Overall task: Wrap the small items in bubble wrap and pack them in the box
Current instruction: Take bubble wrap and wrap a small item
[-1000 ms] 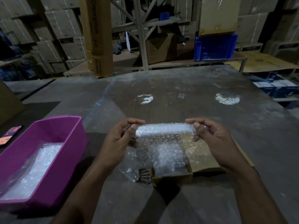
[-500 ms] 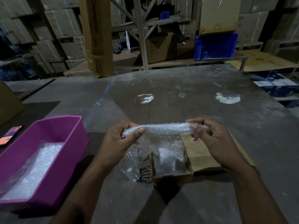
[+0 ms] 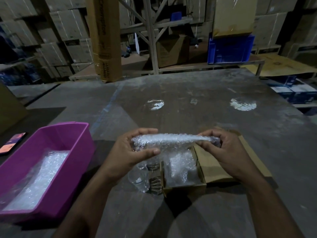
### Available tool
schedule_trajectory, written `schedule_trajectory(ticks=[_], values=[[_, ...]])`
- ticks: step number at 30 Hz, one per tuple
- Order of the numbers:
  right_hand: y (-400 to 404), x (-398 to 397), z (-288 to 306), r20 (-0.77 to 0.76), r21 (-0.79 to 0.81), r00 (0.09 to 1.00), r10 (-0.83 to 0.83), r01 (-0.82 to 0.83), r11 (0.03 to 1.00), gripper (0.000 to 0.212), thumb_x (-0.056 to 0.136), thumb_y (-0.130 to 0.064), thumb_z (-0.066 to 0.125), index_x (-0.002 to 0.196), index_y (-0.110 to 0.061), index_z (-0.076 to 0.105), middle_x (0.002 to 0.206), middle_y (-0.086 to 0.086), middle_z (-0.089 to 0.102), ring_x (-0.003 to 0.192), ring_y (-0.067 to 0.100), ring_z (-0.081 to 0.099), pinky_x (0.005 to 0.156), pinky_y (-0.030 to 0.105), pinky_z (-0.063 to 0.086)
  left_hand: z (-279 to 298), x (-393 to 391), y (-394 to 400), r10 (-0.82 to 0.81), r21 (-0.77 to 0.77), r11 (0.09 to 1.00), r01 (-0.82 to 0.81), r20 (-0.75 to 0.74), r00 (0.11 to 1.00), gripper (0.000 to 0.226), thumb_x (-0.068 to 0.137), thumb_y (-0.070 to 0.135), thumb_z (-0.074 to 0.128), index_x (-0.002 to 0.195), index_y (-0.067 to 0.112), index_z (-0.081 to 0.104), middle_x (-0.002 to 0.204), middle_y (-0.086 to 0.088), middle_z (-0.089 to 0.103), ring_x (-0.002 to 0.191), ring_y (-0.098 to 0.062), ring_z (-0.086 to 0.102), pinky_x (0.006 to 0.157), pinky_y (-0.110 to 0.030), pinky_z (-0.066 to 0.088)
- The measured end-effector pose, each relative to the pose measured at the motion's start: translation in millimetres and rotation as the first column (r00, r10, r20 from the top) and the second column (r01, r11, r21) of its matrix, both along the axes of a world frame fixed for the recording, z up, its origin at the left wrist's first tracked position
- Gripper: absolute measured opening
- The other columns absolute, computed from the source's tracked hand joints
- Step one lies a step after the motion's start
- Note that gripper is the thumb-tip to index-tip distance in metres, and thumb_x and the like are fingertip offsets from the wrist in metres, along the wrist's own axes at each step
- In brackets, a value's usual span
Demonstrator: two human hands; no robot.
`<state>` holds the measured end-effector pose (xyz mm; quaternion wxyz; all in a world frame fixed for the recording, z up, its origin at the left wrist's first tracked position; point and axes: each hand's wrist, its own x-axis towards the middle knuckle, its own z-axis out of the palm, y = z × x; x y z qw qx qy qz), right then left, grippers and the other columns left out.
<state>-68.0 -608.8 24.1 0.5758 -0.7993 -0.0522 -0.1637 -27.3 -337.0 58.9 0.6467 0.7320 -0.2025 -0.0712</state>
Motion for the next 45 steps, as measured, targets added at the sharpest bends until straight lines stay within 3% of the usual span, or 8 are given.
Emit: schedule_trajectory(ticks=[7,12,18,21,28,36,41,45], values=[[0.9,-0.2,2.2,-0.003,-0.058,0.999,0.045,-0.045,0.997,0.017,0.098,-0.028,0.057,0.104,-0.028,0.073,0.103,-0.009,0.068,0.096,0.003,0.064,0.083,0.014,0.046,-6.8,9.0,5.5,0.129,0.058,0.989,-0.134,0.08,0.988,0.005,0.081,0.028,0.078,0.083,0.024,0.076,0.101,-0.008,0.067,0.089,-0.019,0.064,0.079,-0.032,0.054],[0.9,-2.1,3.2,-0.005,-0.018,0.995,0.101,-0.101,0.995,0.036,0.104,-0.005,0.047,0.117,-0.03,0.07,0.088,-0.037,0.065,0.079,-0.008,0.059,0.072,0.009,0.045,-3.3,4.5,3.9,0.142,0.055,0.988,-0.147,0.093,0.985,0.031,0.091,0.029,0.066,0.121,0.035,0.068,0.108,0.003,0.068,0.085,-0.009,0.067,0.072,-0.029,0.058],[6.0,-1.7,6.0,-0.052,-0.121,0.991,0.127,-0.132,0.984,0.021,0.088,-0.051,0.069,0.107,-0.041,0.071,0.113,-0.012,0.064,0.1,0.0,0.062,0.086,0.023,0.048,0.8,0.5,-0.8,0.127,-0.017,0.992,-0.126,0.022,0.992,0.023,0.096,0.023,0.056,0.105,0.016,0.077,0.108,0.008,0.072,0.091,-0.008,0.065,0.063,-0.026,0.059],[9.2,-0.5,9.1,-0.017,-0.117,0.997,0.076,-0.077,0.99,0.018,0.08,-0.045,0.072,0.094,-0.034,0.074,0.1,-0.001,0.063,0.091,0.006,0.063,0.077,0.014,0.047,3.1,-1.2,1.7,0.066,-0.087,0.994,-0.07,-0.048,0.997,0.019,0.085,0.018,0.068,0.099,0.007,0.076,0.087,0.003,0.072,0.068,-0.008,0.06,0.06,-0.027,0.058],[13.3,3.2,10.7,0.02,-0.142,0.997,0.08,-0.076,0.987,0.014,0.09,-0.038,0.065,0.086,-0.027,0.074,0.09,-0.007,0.063,0.091,0.008,0.063,0.08,0.016,0.045,-2.1,0.9,6.8,0.154,-0.068,0.986,-0.153,0.002,0.988,0.017,0.073,0.013,0.083,0.086,0.008,0.073,0.078,0.002,0.071,0.07,-0.01,0.062,0.066,-0.023,0.054],[44.7,0.0,6.8,-0.097,-0.023,0.962,0.254,-0.257,0.966,0.034,0.096,-0.017,0.066,0.125,-0.034,0.062,0.074,0.001,0.064,0.065,0.008,0.061,0.068,0.021,0.049,-2.0,9.6,11.5,0.296,-0.471,0.799,-0.373,-0.231,0.927,0.036,0.071,0.004,0.079,0.098,0.017,0.058,0.094,-0.004,0.072,0.09,-0.02,0.072,0.074,-0.029,0.061],[67.3,-7.7,10.6,-0.129,0.043,0.913,0.387,-0.385,0.922,0.031,0.098,-0.016,0.065,0.116,-0.04,0.069,0.086,0.001,0.069,0.075,0.02,0.063,0.07,0.025,0.049,-11.7,12.2,21.3,0.567,-0.236,0.803,-0.546,0.026,0.823,0.035,0.074,0.006,0.086,0.099,0.012,0.063,0.095,-0.012,0.07,0.085,-0.019,0.069,0.075,-0.031,0.059],[73.1,-13.9,26.0,-0.107,0.105,0.895,0.433,-0.423,0.9,0.02,0.087,-0.018,0.075,0.106,-0.024,0.077,0.112,-0.009,0.074,0.108,0.004,0.067,0.086,0.018,0.05,-20.1,9.4,32.0,0.551,0.037,0.822,-0.568,0.198,0.811,0.021,0.078,0.006,0.084,0.088,0.018,0.07,0.084,-0.002,0.075,0.077,-0.014,0.073,0.068,-0.028,0.058]])
